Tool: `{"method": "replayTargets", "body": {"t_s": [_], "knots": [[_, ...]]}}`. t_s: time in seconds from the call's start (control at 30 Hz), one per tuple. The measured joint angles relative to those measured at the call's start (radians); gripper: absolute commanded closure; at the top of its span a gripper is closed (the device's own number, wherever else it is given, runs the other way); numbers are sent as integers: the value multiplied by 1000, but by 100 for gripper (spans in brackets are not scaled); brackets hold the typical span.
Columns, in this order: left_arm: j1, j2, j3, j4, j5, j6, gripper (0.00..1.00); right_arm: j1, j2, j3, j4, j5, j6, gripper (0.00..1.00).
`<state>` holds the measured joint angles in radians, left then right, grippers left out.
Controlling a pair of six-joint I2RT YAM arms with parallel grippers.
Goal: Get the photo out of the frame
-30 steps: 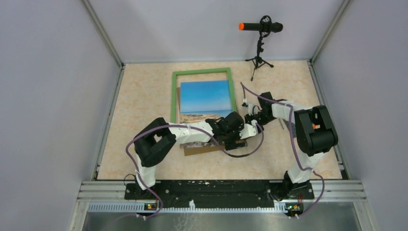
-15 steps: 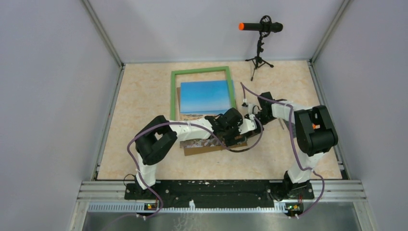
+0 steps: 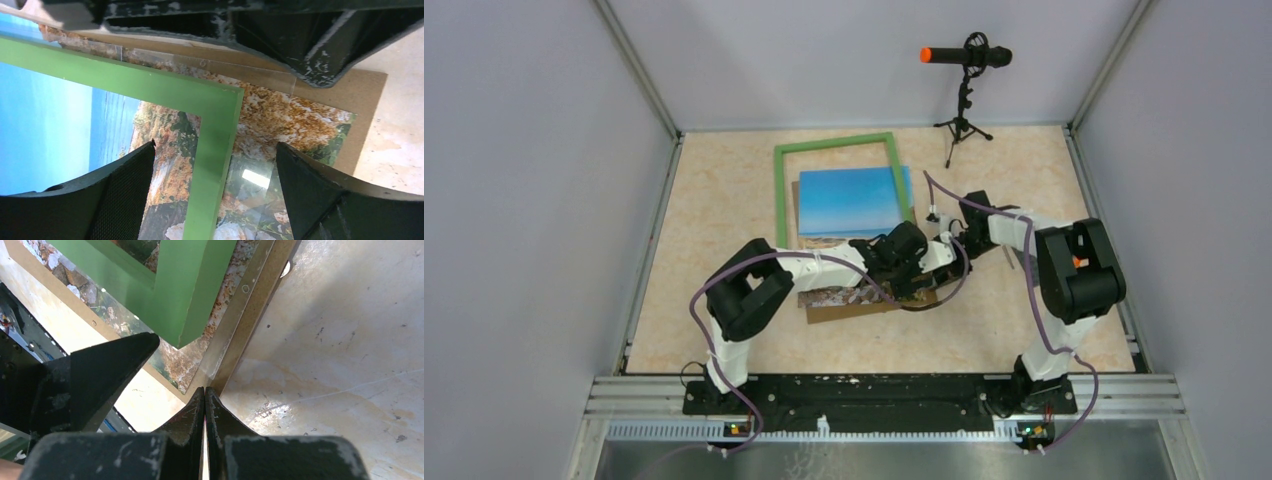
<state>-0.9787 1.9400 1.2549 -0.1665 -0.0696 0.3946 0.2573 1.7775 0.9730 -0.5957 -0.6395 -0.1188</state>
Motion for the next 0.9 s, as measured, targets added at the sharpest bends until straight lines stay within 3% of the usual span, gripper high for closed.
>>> {"method": "replayTargets", "body": {"t_s": [0.37, 0.6, 0.73, 0.9], "knots": [[43, 0, 0, 7, -25, 16, 8, 1, 3, 3, -4, 1, 0, 100], [80, -55, -60, 1, 32, 59, 4, 1, 3, 4, -4, 1, 0, 100], [89, -188, -164, -71, 117, 121, 3, 1, 3, 4, -5, 1, -1, 100], [89, -533, -325, -168, 160, 263, 4, 1, 3, 5, -6, 0, -4, 100]]}}
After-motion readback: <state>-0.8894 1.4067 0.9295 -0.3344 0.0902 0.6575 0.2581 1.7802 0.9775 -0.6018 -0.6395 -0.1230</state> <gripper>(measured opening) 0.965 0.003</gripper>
